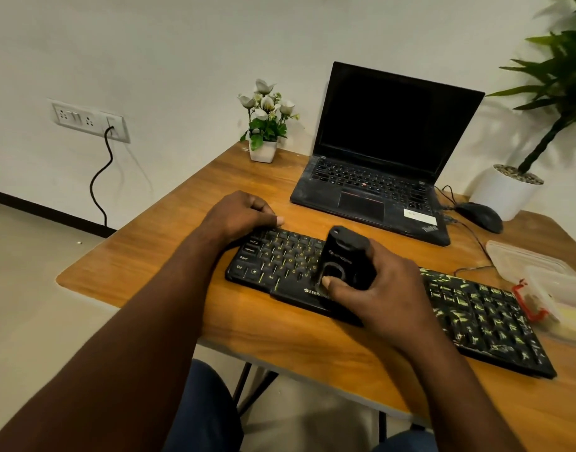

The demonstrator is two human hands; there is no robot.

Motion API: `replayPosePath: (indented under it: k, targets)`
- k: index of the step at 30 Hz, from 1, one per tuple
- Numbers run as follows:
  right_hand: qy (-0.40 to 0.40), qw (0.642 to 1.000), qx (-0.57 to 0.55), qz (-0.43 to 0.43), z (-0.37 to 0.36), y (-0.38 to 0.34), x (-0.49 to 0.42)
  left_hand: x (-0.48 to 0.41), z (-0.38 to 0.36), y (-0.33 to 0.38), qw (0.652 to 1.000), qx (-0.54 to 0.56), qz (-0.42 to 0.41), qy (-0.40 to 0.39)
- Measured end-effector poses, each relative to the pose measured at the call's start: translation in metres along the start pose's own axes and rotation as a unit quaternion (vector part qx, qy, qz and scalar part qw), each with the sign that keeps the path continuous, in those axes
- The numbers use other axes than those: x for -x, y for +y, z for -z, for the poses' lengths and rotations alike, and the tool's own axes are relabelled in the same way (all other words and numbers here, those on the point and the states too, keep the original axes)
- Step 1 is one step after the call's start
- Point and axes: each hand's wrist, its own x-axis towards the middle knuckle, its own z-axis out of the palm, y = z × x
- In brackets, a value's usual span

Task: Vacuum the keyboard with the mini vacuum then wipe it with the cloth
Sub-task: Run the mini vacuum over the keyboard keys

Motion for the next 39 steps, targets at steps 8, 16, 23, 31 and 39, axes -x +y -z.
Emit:
replayPosePath:
  k: [8,16,23,31,39]
  targets:
    - [-0.06,0.995,0.08,0.02,-0.008,-0.015,-0.086,-0.002,-0.003,-0.004,0.997,-0.048,-0.052,0.019]
    - [-0.076,0.997,-0.019,0.009,-0.011,0.001,-0.087,-0.002,-0.005,-0.002,0.994,-0.089,-0.063,0.025]
    - [-0.115,0.992,-0.033,0.041,-0.013,0.001,-0.085,0.003,-0.004,0.002,0.995,-0.08,-0.052,0.025]
    - [-0.103,0.993,-0.057,0.028,-0.009,0.008,-0.087,0.004,-0.006,0.002,0.994,-0.087,-0.064,0.032]
    - [-0.044,0.997,-0.014,0.057,-0.015,0.003,-0.086,0.004,-0.007,0.0,0.995,-0.075,-0.061,0.037]
